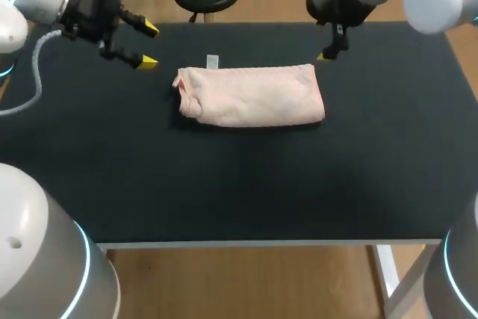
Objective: Fold the towel
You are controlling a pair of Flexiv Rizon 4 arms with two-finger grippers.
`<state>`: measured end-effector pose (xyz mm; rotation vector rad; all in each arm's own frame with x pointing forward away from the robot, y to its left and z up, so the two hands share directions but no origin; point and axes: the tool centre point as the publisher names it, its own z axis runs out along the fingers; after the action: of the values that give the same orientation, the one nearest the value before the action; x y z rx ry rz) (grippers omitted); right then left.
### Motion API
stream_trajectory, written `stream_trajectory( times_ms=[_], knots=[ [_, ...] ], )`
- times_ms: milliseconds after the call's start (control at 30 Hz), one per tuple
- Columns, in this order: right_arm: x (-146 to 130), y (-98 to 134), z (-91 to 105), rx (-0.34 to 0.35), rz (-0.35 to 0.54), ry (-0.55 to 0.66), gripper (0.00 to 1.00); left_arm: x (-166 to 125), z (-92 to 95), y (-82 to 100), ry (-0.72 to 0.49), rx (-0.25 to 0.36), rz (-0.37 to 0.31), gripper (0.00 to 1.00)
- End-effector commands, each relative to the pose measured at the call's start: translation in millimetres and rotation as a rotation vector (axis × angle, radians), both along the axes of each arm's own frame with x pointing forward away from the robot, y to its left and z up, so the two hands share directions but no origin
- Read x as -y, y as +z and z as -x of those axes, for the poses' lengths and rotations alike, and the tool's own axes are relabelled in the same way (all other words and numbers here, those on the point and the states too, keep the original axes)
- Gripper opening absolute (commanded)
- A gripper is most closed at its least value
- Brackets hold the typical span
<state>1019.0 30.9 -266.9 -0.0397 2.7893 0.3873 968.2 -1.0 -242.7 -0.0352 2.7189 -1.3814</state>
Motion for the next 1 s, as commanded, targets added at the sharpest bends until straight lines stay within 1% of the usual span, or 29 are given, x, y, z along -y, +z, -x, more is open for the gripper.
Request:
stream_trajectory(
  times_ms=[33, 100, 133, 167, 833, 867, 900, 1000],
  knots=[
    [10.1, 1.3, 4.8, -0.002, -0.023, 0.019, 1.00, 1.7, -1.2, 0.3, -0.011, -0.008, 0.009, 1.00],
    [13.5, 4.1, 6.5, -0.017, -0.045, 0.068, 1.00, 5.1, -1.6, 1.1, -0.017, -0.017, 0.015, 1.00],
    [14.4, 6.2, 8.6, -0.040, -0.058, 0.148, 1.00, 7.7, -2.6, 1.3, -0.010, -0.039, -0.003, 1.00],
    [13.7, 9.7, 12.7, -0.060, -0.066, 0.259, 1.00, 7.7, -2.6, 1.3, -0.010, -0.039, -0.003, 1.00],
    [13.7, 9.7, 12.7, -0.060, -0.066, 0.259, 1.00, 7.7, -2.6, 1.3, -0.010, -0.039, -0.003, 1.00],
    [12.8, 3.9, 12.6, -0.063, -0.124, 0.206, 1.00, 7.7, -2.6, 1.3, -0.010, -0.039, -0.003, 1.00],
    [12.3, -0.3, 13.2, -0.052, -0.174, 0.164, 1.00, 7.7, -2.6, 1.3, -0.010, -0.039, -0.003, 1.00],
    [5.9, -5.3, 11.3, 0.002, -0.292, 0.028, 1.00, 7.7, -2.6, 1.3, -0.010, -0.039, -0.003, 1.00]
  ],
)
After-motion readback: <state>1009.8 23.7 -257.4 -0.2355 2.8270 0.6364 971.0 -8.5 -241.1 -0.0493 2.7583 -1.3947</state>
